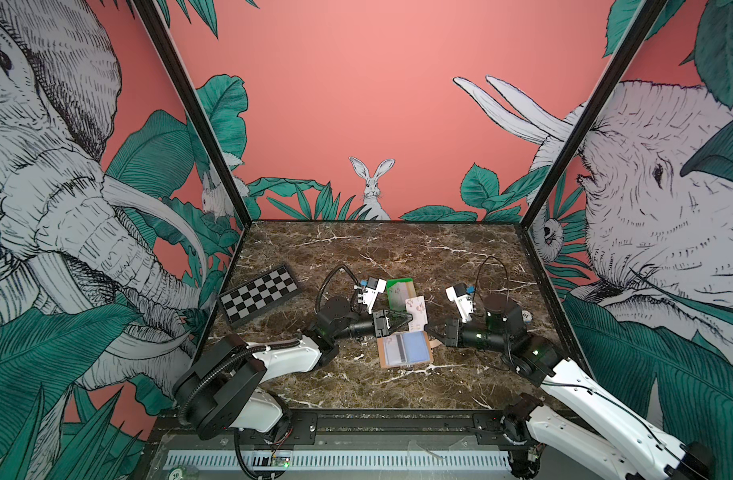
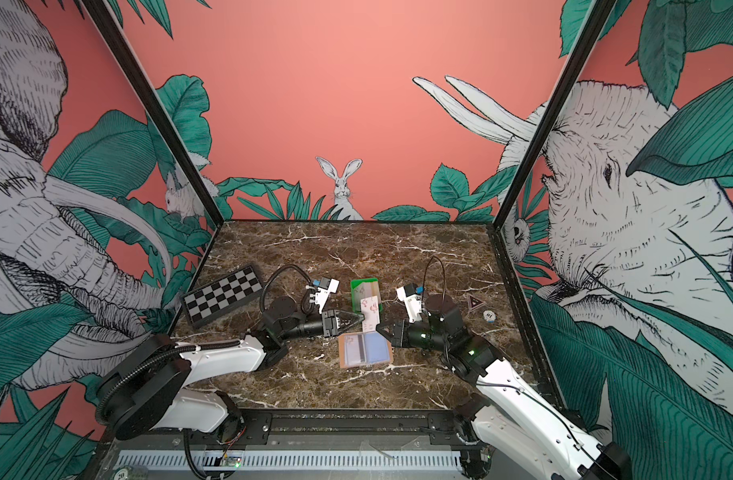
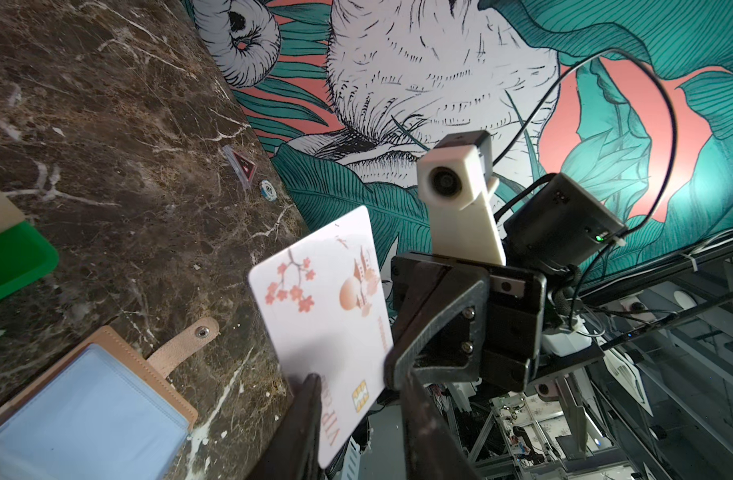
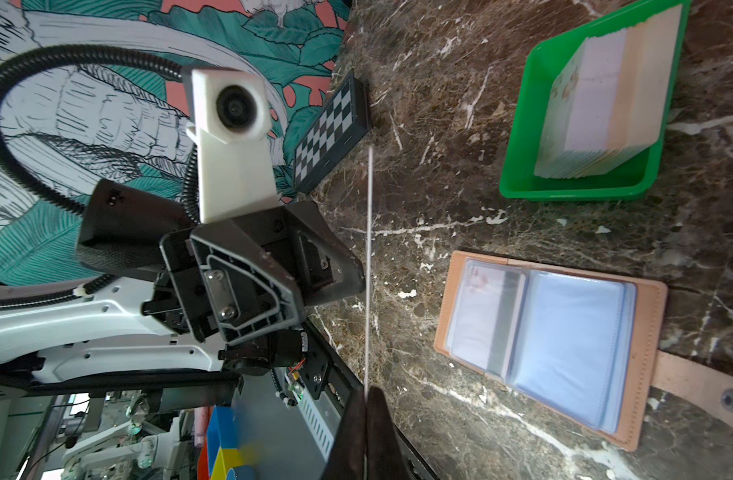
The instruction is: Put the credit cards into the card holder
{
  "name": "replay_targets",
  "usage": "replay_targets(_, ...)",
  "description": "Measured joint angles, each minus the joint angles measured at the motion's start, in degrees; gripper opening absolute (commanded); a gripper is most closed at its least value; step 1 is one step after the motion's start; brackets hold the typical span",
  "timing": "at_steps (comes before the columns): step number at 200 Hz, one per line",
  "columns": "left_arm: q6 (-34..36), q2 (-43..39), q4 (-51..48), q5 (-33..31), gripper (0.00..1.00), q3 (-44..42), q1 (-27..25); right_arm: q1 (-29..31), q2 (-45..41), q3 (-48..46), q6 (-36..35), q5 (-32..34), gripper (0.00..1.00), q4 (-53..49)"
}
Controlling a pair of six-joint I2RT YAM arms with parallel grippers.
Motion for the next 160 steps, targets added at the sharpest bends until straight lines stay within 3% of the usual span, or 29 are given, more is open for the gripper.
replay_targets(80, 1.03, -6.80, -4.96, -0.11, 0.38, -1.20, 0.00, -0.13, -2.73, -0.04, 1.77, -1.81, 0.00, 0.33)
replay_targets(160, -1.36, -6.75, -4.55, 1.42, 0.39, -1.25, 0.00, -0.35, -3.48, -1.18, 5.79, -6.12, 0.00, 7.02)
